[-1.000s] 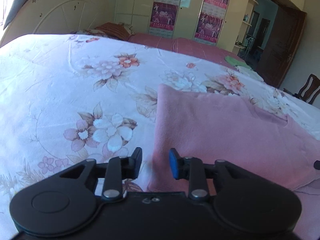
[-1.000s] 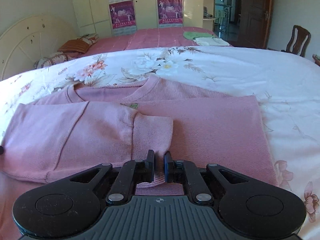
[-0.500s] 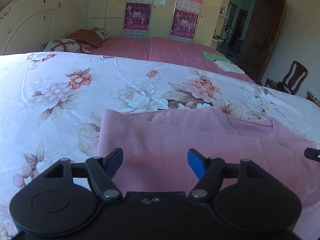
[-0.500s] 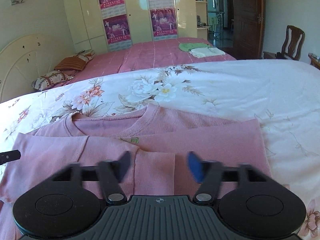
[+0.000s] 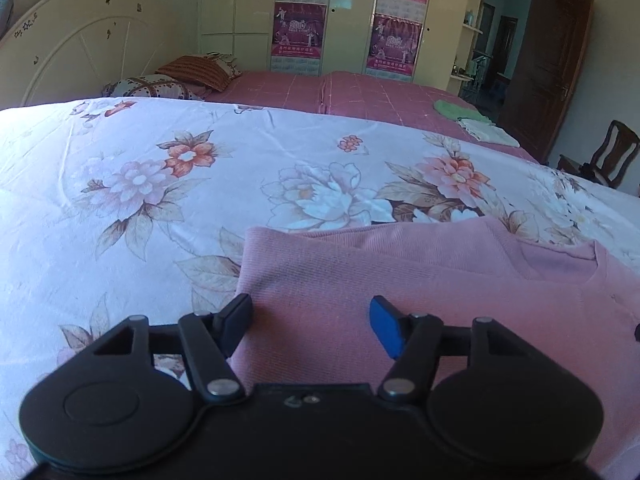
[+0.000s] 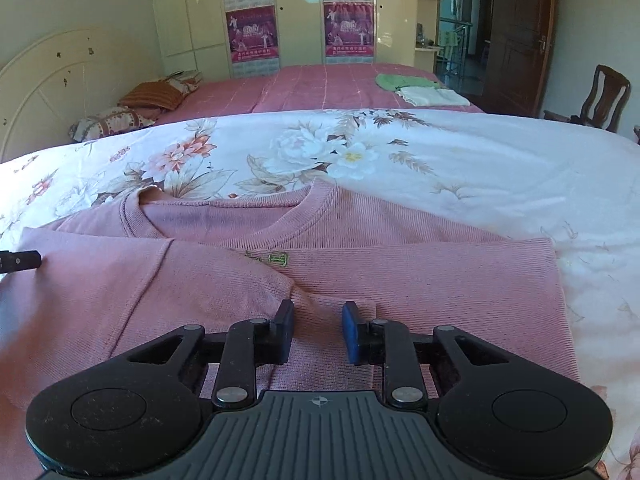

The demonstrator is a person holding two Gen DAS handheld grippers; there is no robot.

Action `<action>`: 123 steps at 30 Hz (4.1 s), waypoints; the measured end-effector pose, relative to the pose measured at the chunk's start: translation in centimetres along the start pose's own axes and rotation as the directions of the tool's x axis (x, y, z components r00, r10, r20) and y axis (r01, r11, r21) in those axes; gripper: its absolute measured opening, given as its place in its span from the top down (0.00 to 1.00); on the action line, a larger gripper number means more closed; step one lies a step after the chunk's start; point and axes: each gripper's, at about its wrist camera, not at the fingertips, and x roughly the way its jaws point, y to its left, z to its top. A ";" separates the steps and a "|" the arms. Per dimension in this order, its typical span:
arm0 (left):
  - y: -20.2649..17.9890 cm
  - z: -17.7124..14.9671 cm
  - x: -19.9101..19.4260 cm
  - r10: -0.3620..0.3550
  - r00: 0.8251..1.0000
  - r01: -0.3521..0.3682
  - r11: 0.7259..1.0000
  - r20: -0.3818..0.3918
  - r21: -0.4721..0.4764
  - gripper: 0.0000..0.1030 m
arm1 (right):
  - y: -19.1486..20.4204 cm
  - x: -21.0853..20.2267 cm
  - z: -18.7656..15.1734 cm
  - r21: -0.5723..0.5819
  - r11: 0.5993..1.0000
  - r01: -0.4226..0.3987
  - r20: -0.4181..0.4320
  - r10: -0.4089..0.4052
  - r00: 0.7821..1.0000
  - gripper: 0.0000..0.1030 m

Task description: Fold small clothes

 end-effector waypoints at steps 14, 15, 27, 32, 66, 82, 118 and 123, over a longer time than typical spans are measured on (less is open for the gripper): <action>-1.7 -7.5 -6.7 -0.114 0.991 0.114 0.993 -0.075 -0.004 0.34 | 4.0 -4.1 -4.7 -0.117 0.992 -0.048 -0.033 0.044 0.998 0.76; -1.5 -7.7 -6.8 -0.110 0.992 0.111 0.994 -0.059 0.007 0.34 | 3.7 -4.0 -5.1 -0.125 0.992 -0.037 -0.034 0.033 0.999 0.76; -2.4 -6.8 -7.8 -0.067 0.994 0.065 0.998 -0.091 -0.026 0.32 | 3.5 -6.1 -4.5 -0.096 0.994 -0.044 -0.014 0.043 0.999 0.76; -4.0 -7.4 -8.6 -0.068 0.993 0.068 0.998 -0.096 -0.007 0.26 | 4.7 -6.3 -5.1 -0.128 0.990 -0.065 -0.028 0.062 0.998 0.76; -7.7 -16.3 -15.1 -0.004 0.989 0.023 0.991 -0.146 0.134 0.14 | 2.2 -11.9 -14.3 -0.324 0.936 -0.134 -0.073 0.117 0.990 0.51; -1.5 -18.8 -20.5 -0.109 0.987 0.121 0.988 -0.117 0.100 0.17 | 0.5 -19.7 -18.1 -0.104 0.994 0.040 -0.047 -0.046 0.998 0.51; -3.1 -24.5 -25.0 -0.110 0.982 0.136 0.974 -0.151 0.179 0.09 | 8.7 -24.7 -24.6 -0.104 0.994 -0.016 -0.066 0.009 0.998 0.51; -2.8 -24.8 -25.5 -0.103 0.983 0.128 0.977 -0.151 0.171 0.09 | 8.1 -25.0 -25.4 -0.090 0.996 -0.008 -0.077 0.001 0.997 0.51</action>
